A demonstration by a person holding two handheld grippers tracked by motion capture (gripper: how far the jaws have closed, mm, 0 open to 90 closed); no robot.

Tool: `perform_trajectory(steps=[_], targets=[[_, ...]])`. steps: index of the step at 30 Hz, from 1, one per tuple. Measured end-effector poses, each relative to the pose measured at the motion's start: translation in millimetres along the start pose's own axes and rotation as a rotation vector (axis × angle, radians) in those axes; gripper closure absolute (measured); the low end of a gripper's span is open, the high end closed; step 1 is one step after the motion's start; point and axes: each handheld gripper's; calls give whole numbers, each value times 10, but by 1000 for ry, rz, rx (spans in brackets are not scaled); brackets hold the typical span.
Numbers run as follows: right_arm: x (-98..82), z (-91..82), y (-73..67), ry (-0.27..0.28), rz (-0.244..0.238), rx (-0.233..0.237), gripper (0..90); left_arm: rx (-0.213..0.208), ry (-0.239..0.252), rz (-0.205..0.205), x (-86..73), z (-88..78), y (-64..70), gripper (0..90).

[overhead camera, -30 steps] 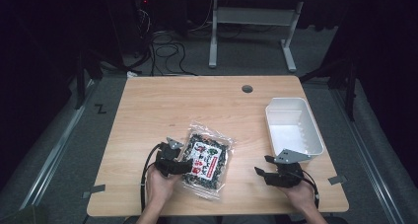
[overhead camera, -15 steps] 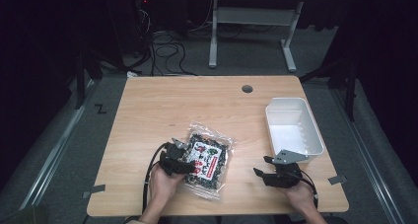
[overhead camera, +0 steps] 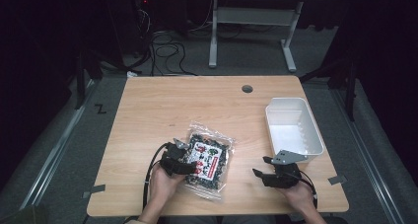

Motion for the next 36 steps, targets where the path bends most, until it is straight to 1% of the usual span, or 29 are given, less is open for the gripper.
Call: perform_trajectory(steps=[5, 6, 9, 10, 13, 15, 16, 18, 21, 22, 23, 25, 29, 31, 36], targets=[[21, -17, -5, 23, 8, -1, 377, -18, -2, 12, 3, 4, 10, 291], [40, -29, -9, 45, 23, 2, 363, -22, -2, 12, 3, 5, 9, 291], [73, -51, -28, 60, 21, -2, 354, -37, -1, 18, 1, 7, 15, 291], [83, -54, -32, 60, 14, -2, 353, -47, -1, 29, 1, 9, 23, 291], [120, -69, -39, 36, 19, -16, 340, -59, -2, 33, 2, 13, 31, 291], [141, -83, -23, 37, 42, -10, 339, -74, 2, 50, 4, 20, 44, 291], [151, -88, -16, 40, 51, -8, 340, -83, -4, 50, 5, 20, 52, 291], [166, -99, -2, 39, 53, -7, 359, -86, -4, 54, 6, 20, 59, 291], [182, -89, 2, 23, 53, -16, 364, -91, 0, 92, 8, 15, 98, 292], [182, -89, 2, 23, 53, -16, 364, -91, 0, 92, 8, 15, 98, 293], [190, -79, -1, 18, 50, -17, 364, -92, 0, 100, 8, 14, 109, 293], [232, -41, -19, 0, 33, -16, 359, -99, 0, 112, 10, 14, 124, 294], [299, 2, -24, -16, 32, -10, 347, -110, 0, 118, 12, 17, 122, 294], [371, 75, -29, -25, 40, 4, 338, -113, 1, 122, 11, 18, 128, 294], [478, 236, -60, -63, 22, 31, 324, -119, -1, 125, 9, 16, 137, 294]])
Point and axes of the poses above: each handheld gripper's, and its own axes: z roughly forward along the jaws, x roughly out of its top, y roughly to its right, and after that the axes turned 13 degrees about y, right-handed
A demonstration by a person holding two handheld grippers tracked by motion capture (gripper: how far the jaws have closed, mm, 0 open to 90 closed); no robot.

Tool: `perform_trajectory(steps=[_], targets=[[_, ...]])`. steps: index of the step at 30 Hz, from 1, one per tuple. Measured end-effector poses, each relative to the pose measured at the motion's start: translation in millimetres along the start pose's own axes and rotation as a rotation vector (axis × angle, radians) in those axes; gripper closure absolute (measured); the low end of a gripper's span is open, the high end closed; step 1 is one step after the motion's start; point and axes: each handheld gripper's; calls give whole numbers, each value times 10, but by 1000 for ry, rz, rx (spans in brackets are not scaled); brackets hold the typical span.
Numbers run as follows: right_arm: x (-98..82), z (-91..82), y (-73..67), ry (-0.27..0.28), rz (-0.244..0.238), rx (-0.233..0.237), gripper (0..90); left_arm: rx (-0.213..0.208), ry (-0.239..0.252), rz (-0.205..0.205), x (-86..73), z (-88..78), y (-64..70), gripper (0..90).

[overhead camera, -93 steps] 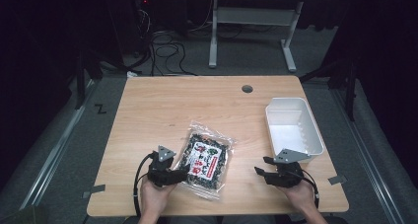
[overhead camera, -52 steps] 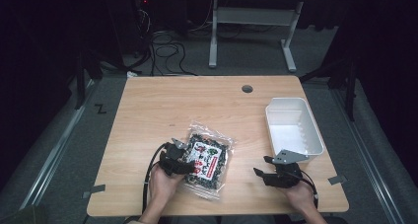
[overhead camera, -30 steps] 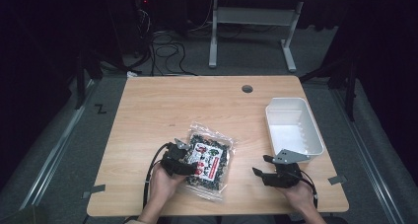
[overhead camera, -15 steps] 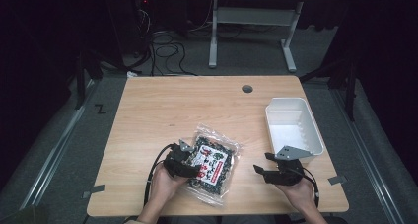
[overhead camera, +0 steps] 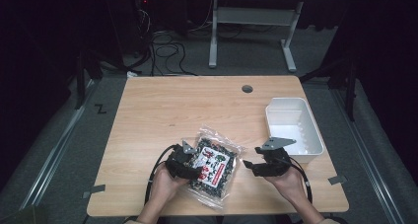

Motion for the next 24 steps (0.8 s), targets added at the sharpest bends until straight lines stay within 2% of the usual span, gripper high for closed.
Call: perform_trajectory(steps=[4, 10, 13, 19, 24], targets=[[64, 123, -16, -26, 7, 2, 314, 1, -5, -23, -2, 4, -16, 284], [119, 270, 15, -61, 17, 0, 307, 20, -6, -10, 3, 2, 5, 268], [139, 372, 39, -83, 39, -4, 304, 31, -5, -7, 4, 3, 18, 258], [163, 502, 90, -108, 63, -28, 304, 35, -8, -15, 4, 6, 12, 243], [202, 608, 104, -125, 56, -47, 305, 36, -8, -16, 4, 7, 10, 239]])
Point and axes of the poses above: each handheld gripper's, and its own axes: z roughly forward along the jaws, x roughly out of its top, y roughly to its right, and after that the axes turned 13 degrees about y, right-handed
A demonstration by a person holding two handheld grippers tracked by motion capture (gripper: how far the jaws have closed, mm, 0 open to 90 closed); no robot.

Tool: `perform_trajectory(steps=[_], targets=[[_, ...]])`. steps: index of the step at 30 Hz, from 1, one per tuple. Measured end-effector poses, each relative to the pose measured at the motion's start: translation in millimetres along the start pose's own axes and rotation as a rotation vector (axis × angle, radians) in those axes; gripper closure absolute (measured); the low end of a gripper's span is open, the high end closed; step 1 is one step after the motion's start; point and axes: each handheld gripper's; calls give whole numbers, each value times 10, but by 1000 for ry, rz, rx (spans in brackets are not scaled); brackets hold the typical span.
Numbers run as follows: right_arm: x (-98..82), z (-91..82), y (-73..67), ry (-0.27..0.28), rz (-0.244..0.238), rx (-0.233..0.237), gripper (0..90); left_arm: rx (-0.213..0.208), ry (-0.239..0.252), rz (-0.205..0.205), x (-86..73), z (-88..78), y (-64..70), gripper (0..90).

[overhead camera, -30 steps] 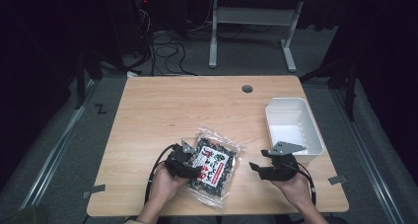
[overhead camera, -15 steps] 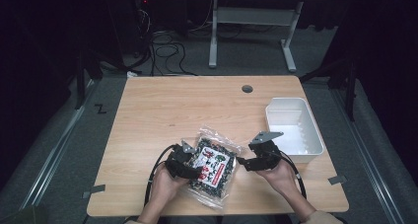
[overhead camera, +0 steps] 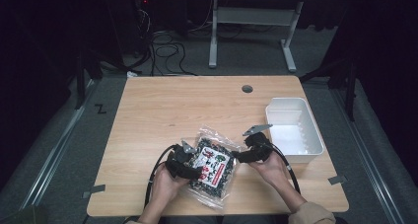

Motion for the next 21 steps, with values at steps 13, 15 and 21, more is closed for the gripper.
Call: perform_trajectory(steps=[13, 15, 21], targets=[[83, 400, 71, -79, 61, -60, 306, 10, -1, 10, 0, -6, 3, 233], [69, 435, 89, -94, 64, -60, 307, 11, -1, 11, 1, -7, 2, 232], [44, 463, 105, -114, 81, -28, 344, 34, -6, 14, 2, -21, -16, 226]])
Point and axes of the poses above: each handheld gripper's, and its own axes: z roughly forward along the jaws, x roughly out of its top, y roughly to its right, and after that the axes turned 13 degrees about y, right-handed
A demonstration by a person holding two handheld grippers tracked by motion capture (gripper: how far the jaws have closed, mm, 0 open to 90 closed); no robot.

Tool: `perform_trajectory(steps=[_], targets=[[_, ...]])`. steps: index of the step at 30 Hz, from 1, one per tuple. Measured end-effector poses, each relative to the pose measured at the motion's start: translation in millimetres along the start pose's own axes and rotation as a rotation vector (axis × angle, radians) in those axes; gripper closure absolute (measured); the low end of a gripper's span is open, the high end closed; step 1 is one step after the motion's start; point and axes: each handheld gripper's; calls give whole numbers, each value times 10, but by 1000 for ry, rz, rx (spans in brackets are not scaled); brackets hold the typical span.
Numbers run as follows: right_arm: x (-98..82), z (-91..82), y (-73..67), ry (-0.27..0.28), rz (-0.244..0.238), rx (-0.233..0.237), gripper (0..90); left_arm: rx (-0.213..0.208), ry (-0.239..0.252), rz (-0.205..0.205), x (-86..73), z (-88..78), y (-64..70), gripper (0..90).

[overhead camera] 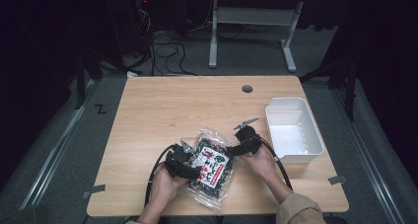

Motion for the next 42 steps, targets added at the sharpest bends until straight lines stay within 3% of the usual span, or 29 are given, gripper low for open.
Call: perform_trajectory(steps=[2, 5, 11, 14, 17, 18, 20, 21, 31, 33, 36, 42], targets=[[-4, 0, 8, -17, 13, 33, 366, 31, 0, 1, -2, -13, -27, 226], [-10, -6, 12, -35, 17, 60, 386, 44, 1, -8, -4, -16, -50, 227], [-27, -32, -35, -49, -13, 124, 589, 57, 6, -12, -10, -27, -63, 241], [-26, -35, -40, -52, 9, 146, 648, 51, 5, -21, -12, -25, -73, 242], [-27, -47, -56, -54, -10, 154, 721, 49, 7, -26, -17, -28, -79, 245], [-30, -56, -54, -44, -48, 153, 747, 49, 7, -26, -17, -28, -79, 249], [-35, -71, -72, -41, -50, 150, 770, 53, 18, -12, -25, -37, -74, 258], [-38, -105, -88, -30, -83, 147, 821, 52, 24, -13, -32, -36, -75, 269], [-7, -228, -119, 19, -118, 160, 872, 31, 35, -63, -55, -45, -122, 268], [30, -332, -120, 54, -138, 169, 877, 26, 49, -74, -57, -61, -133, 267], [71, -405, -121, 64, -144, 168, 880, 14, 66, -98, -55, -74, -149, 266], [241, -634, -153, 90, -203, 140, 888, 21, 84, -124, -58, -115, -182, 273]])
Point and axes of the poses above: each handheld gripper's, and its own axes: z roughly forward along the jaws, x roughly out of its top, y roughly to its right, and after that the axes turned 13 degrees about y, right-handed
